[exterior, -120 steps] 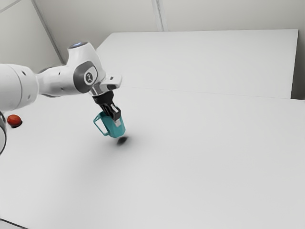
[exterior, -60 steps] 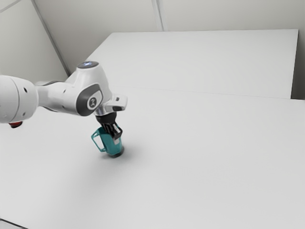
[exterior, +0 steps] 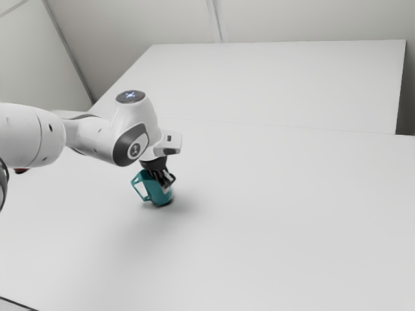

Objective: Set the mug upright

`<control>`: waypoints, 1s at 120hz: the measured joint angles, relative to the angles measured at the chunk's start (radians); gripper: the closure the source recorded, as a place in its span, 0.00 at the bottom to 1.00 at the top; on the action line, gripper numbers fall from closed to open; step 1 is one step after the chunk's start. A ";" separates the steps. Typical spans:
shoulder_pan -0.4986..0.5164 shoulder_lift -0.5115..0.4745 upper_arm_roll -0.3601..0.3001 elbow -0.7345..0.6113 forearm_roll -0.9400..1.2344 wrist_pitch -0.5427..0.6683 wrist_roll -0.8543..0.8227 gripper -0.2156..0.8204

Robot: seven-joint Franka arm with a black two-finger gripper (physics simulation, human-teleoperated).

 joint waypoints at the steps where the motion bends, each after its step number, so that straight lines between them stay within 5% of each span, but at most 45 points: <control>1: 0.000 0.000 0.000 0.000 -0.001 0.001 -0.001 0.88; 22: 0.000 -0.012 0.002 0.001 -0.002 0.004 -0.012 0.53; 43: 0.000 -0.051 0.002 0.014 0.005 -0.020 -0.022 0.35; 89: -0.022 -0.114 0.033 0.266 0.007 -0.244 -0.040 0.23; 103: -0.098 -0.115 0.118 0.351 0.020 -0.345 -0.049 0.22; 120: -0.103 -0.122 0.137 0.474 0.027 -0.466 -0.060 0.21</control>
